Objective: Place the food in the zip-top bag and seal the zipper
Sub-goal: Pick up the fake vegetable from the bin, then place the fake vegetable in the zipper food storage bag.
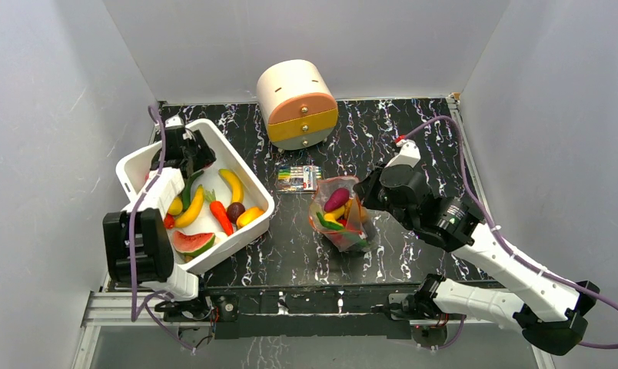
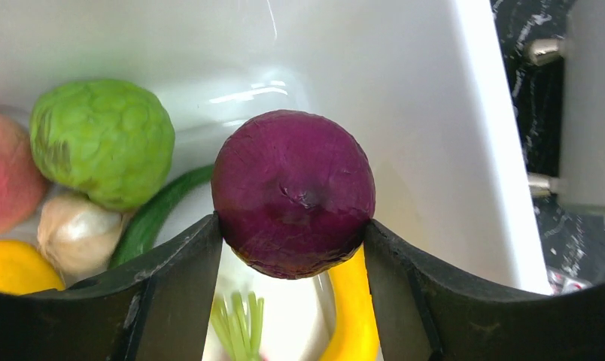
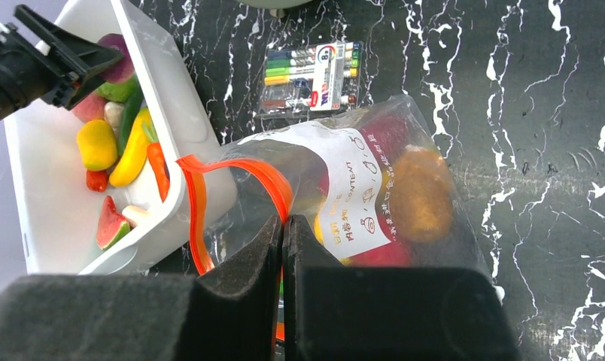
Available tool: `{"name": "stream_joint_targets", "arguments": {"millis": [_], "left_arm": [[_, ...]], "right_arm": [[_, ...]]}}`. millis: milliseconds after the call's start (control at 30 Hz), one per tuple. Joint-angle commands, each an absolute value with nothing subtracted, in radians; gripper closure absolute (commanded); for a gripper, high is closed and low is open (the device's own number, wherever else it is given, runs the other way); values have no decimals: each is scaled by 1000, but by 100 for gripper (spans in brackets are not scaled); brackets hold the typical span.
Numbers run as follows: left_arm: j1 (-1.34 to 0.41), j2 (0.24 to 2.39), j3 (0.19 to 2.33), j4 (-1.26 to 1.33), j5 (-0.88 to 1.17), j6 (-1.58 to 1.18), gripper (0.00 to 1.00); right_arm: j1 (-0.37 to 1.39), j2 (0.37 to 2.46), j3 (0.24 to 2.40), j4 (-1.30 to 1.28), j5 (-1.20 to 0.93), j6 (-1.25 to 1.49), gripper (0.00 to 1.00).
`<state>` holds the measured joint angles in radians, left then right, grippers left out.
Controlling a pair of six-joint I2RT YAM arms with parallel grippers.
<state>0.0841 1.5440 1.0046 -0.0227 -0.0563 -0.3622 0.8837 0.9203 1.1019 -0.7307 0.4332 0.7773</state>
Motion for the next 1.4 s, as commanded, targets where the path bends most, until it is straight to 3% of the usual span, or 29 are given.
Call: {"name": "stream_joint_targets", "arguments": {"millis": [0, 200, 700, 1367], "left_arm": [[88, 1398, 952, -96, 0, -400, 57], [88, 1254, 927, -193, 13, -370, 57], [9, 985, 1009, -431, 284, -353, 58], [-166, 794, 863, -299, 825, -382, 57]], "right_arm": [[887, 898, 1085, -669, 424, 796, 100], [887, 904, 1073, -660, 399, 805, 100], [886, 929, 1096, -674, 418, 825, 100], [885, 1077, 1172, -647, 504, 847, 100]]}}
